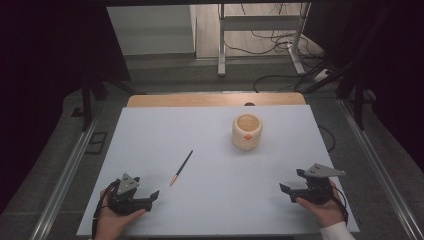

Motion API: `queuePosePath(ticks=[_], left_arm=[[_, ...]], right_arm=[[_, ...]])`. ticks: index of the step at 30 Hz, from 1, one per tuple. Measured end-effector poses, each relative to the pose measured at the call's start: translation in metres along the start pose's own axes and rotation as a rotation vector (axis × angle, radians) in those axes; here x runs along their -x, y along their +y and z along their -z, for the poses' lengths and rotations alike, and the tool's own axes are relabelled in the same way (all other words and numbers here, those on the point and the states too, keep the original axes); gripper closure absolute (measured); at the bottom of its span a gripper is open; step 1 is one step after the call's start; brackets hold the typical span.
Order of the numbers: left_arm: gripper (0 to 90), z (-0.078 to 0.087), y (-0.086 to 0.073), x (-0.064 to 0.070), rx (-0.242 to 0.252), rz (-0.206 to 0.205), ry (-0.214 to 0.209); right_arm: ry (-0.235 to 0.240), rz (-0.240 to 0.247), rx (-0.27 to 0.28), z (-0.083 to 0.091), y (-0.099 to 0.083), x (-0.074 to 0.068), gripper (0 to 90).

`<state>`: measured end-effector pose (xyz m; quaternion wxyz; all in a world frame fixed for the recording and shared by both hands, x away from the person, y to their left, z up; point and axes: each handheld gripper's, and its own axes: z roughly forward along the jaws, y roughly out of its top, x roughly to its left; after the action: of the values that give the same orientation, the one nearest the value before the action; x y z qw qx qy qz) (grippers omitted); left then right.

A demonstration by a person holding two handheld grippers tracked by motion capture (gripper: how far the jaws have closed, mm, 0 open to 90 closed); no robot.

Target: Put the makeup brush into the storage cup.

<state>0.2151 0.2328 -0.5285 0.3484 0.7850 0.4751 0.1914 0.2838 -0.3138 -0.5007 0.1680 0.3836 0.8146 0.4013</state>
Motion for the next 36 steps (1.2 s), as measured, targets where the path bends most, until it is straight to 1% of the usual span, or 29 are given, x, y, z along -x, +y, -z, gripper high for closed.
queuePosePath(ticks=[5, 13, 18, 22, 27, 36], left_arm=[[14.9, 0.0005, 0.0003, 0.0011, 0.005, 0.003, -0.004], [15.0, 0.0003, 0.0024, 0.0014, 0.011, 0.005, -0.017], [15.0, -0.0003, 0.0030, 0.0012, 0.007, 0.000, -0.018], [15.0, 0.0005, 0.0030, 0.0008, 0.013, 0.008, -0.018], [15.2, 0.0004, 0.0034, 0.0004, 0.006, 0.018, -0.015], [15.6, 0.0009, 0.0042, 0.0014, -0.003, 0.014, -0.008]], right_arm=[[-0.007, 0.001, -0.003, 0.0004, -0.0003, -0.0009, 14.9], [-0.006, 0.005, -0.011, 0.0000, -0.0014, -0.0019, 15.0], [-0.008, 0.015, -0.016, -0.0001, -0.0019, -0.0041, 15.1], [-0.009, 0.015, -0.016, -0.0002, -0.0018, -0.0040, 15.1], [-0.010, 0.015, -0.019, -0.0004, -0.0021, -0.0036, 15.1], [-0.015, 0.017, -0.027, -0.0015, -0.0019, -0.0034, 15.2]])
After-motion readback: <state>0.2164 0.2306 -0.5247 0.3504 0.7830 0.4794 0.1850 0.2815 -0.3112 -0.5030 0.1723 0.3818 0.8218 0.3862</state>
